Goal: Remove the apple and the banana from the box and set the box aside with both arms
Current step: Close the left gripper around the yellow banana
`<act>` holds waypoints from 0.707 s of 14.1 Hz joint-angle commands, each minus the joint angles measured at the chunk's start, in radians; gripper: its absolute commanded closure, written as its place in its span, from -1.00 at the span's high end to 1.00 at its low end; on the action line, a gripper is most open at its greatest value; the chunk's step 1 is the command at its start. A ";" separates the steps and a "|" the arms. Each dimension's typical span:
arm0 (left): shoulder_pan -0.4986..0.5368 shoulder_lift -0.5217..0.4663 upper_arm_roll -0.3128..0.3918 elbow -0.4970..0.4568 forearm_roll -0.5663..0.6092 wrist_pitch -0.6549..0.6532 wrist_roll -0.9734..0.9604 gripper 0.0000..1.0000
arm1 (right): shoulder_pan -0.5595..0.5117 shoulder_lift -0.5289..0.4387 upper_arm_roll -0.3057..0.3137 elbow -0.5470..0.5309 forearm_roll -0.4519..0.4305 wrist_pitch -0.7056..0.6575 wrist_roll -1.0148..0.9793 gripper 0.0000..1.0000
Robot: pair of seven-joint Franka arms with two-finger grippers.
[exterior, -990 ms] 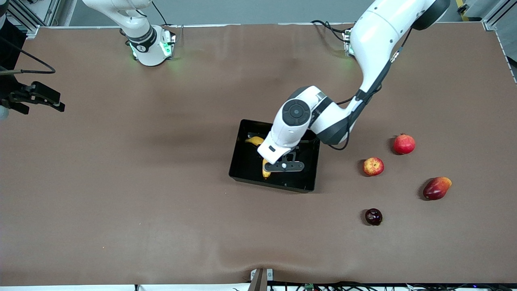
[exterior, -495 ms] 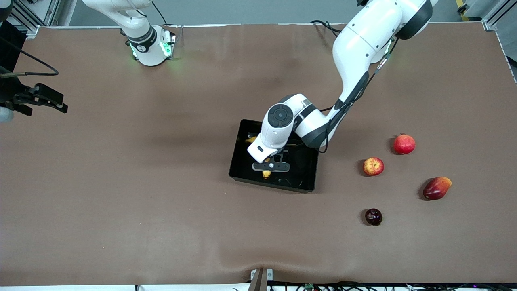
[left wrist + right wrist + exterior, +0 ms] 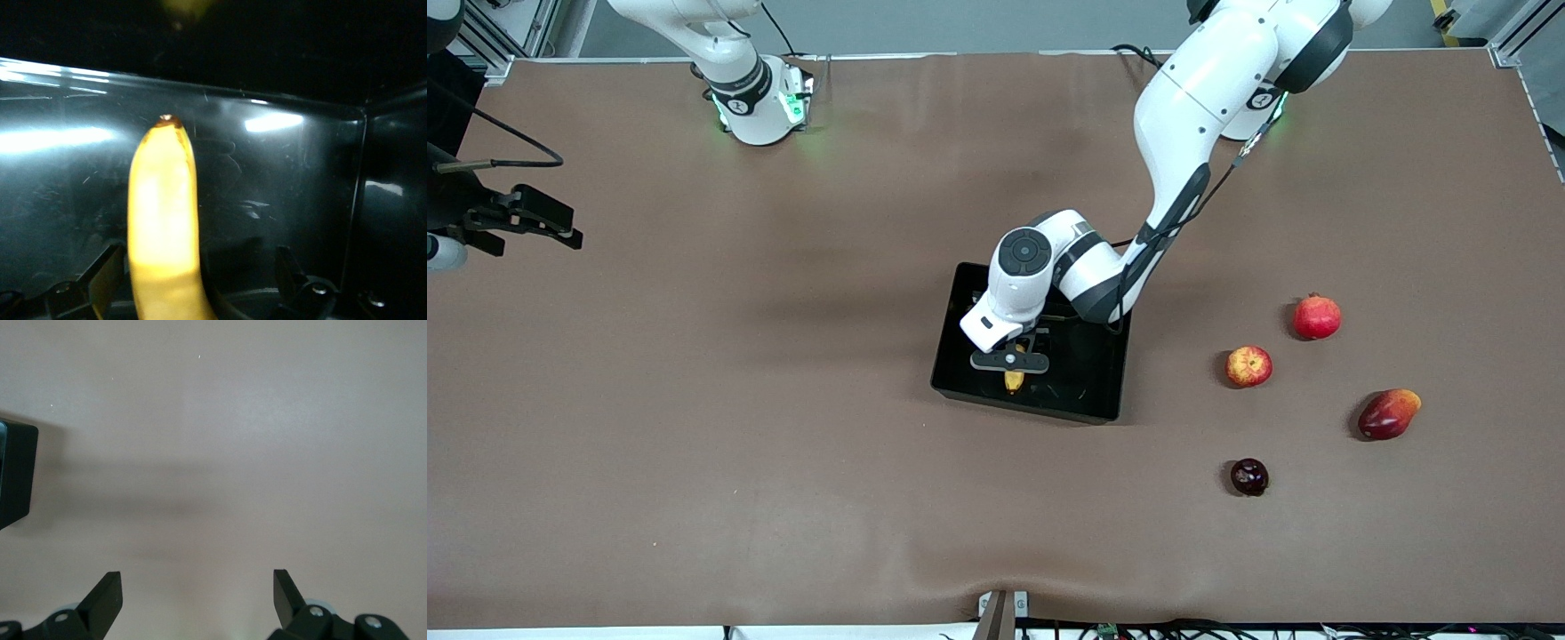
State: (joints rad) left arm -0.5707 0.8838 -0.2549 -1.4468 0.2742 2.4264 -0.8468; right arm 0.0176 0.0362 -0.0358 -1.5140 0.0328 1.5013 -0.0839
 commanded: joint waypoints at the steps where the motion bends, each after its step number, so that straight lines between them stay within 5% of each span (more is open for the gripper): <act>1: -0.021 0.026 0.023 0.026 0.026 0.013 -0.021 0.72 | 0.004 0.011 -0.006 0.024 -0.007 -0.006 -0.011 1.00; 3: -0.032 0.036 0.029 0.026 0.026 0.013 -0.023 0.52 | 0.004 0.011 -0.006 0.024 -0.007 -0.006 -0.004 1.00; 6: -0.035 0.041 0.033 0.026 0.028 0.013 -0.020 -0.14 | 0.001 0.011 -0.006 0.026 -0.007 -0.006 -0.007 1.00; 7: -0.035 0.041 0.033 0.025 0.027 0.013 -0.020 -0.18 | 0.001 0.011 -0.006 0.026 -0.007 -0.006 -0.004 1.00; 10: -0.034 0.029 0.033 0.026 0.026 0.010 -0.023 -1.00 | -0.001 0.011 -0.006 0.026 -0.008 -0.006 -0.007 1.00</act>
State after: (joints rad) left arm -0.5924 0.8972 -0.2369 -1.4360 0.2790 2.4312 -0.8468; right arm 0.0173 0.0362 -0.0385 -1.5121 0.0328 1.5014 -0.0839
